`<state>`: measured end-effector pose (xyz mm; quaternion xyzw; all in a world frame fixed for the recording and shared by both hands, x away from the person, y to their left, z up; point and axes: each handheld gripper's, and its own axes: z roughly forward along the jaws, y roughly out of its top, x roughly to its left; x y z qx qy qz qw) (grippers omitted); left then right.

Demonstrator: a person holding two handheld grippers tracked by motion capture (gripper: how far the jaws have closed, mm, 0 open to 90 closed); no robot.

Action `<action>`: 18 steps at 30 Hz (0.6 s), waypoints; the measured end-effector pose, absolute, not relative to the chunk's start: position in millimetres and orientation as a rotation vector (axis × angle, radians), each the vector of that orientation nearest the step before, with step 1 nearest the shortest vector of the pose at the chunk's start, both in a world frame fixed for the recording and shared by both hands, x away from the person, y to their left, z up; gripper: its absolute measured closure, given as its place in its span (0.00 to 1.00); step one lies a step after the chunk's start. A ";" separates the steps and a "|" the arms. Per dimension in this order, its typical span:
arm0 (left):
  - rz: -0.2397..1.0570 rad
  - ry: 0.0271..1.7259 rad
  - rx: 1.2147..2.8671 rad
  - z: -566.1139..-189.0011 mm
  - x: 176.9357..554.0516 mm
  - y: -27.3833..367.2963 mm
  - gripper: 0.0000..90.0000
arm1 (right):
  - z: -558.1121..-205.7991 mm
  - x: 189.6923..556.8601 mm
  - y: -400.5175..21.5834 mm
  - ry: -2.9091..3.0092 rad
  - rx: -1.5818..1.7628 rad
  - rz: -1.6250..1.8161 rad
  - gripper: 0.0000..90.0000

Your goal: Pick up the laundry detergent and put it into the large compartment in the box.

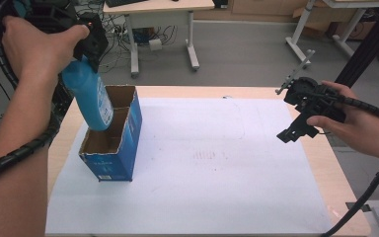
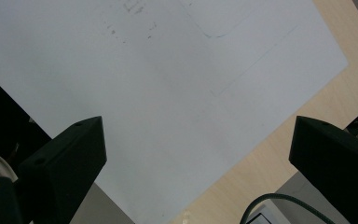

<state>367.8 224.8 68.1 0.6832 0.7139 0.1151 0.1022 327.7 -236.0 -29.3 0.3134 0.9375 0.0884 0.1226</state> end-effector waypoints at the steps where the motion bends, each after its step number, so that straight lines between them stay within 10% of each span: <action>1: 0.340 2.108 2.017 68.1 367.8 224.8 0.42 | -29.3 327.7 -236.0 2.735 0.915 0.258 0.04; 18: 0.296 2.128 2.044 24.2 384.9 237.4 0.42 | -34.9 337.1 -230.4 2.757 0.926 0.247 0.04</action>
